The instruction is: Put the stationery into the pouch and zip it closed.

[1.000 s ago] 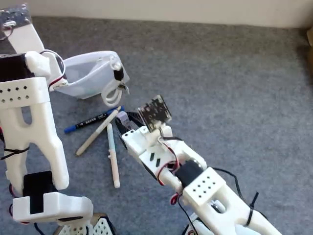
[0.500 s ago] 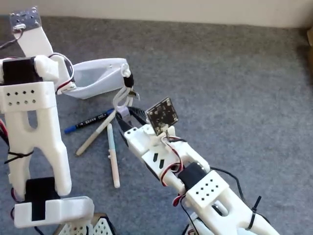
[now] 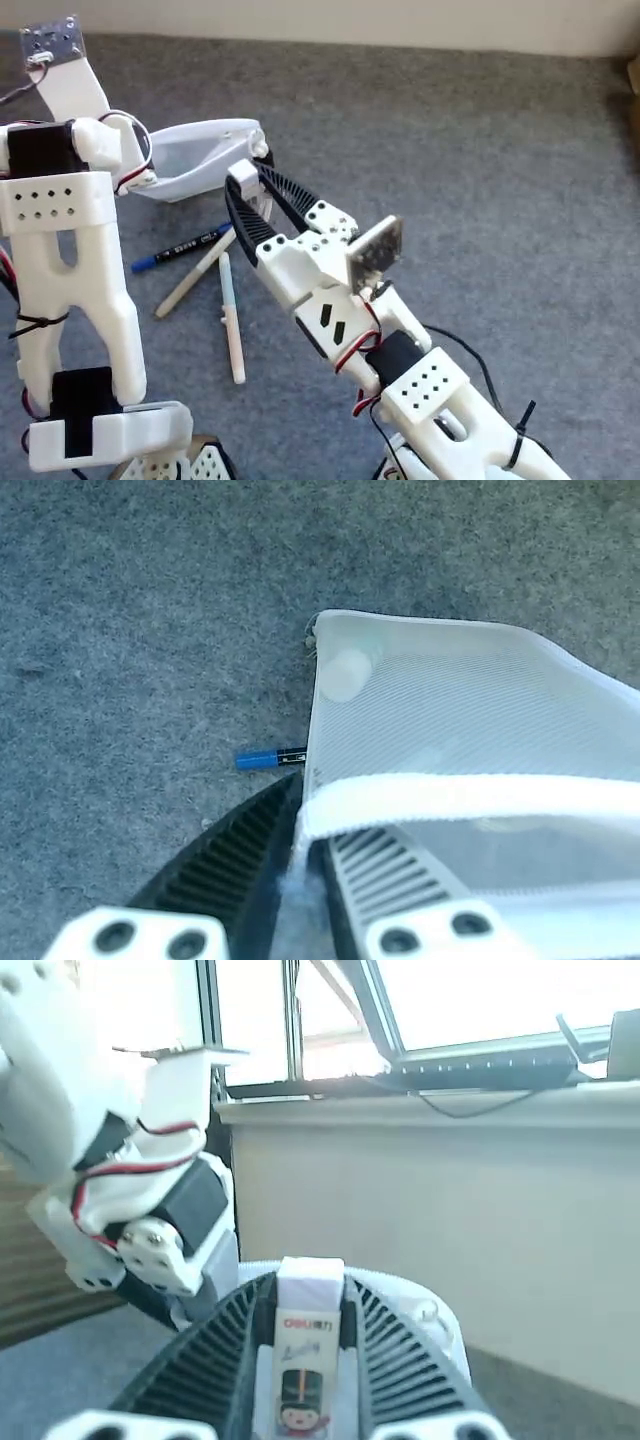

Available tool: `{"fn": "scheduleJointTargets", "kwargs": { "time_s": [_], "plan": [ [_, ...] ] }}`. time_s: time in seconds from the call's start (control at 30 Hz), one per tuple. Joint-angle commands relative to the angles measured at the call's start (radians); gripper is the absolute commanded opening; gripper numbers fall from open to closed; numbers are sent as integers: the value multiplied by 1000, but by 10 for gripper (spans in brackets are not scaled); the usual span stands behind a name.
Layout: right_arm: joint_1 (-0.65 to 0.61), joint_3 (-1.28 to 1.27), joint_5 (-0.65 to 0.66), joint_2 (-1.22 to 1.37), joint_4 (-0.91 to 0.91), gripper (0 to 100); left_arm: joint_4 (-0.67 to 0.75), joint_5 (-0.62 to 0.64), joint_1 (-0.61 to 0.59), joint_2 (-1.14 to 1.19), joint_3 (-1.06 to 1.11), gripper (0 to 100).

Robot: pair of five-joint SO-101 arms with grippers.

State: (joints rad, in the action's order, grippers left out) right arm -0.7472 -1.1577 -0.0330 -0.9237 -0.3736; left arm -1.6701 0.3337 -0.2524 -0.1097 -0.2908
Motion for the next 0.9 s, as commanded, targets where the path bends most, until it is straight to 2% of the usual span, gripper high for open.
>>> {"fn": "scheduleJointTargets", "kwargs": {
  "time_s": [0.0, 0.13, 0.37, 0.87],
  "plan": [
    [-30, 24, -8, -36, -116, 5, 17, 12, 15, -10, 7, 5],
    [-68, 30, -8, -27, -176, 5, 17, 12, 15, -10, 7, 5],
    [-79, 136, -9, -13, -179, 5, 17, 12, 15, -10, 8, 5],
    [-71, 496, -5, 469, -185, 5, 15, 14, 15, -10, 8, 5]
  ]
}}
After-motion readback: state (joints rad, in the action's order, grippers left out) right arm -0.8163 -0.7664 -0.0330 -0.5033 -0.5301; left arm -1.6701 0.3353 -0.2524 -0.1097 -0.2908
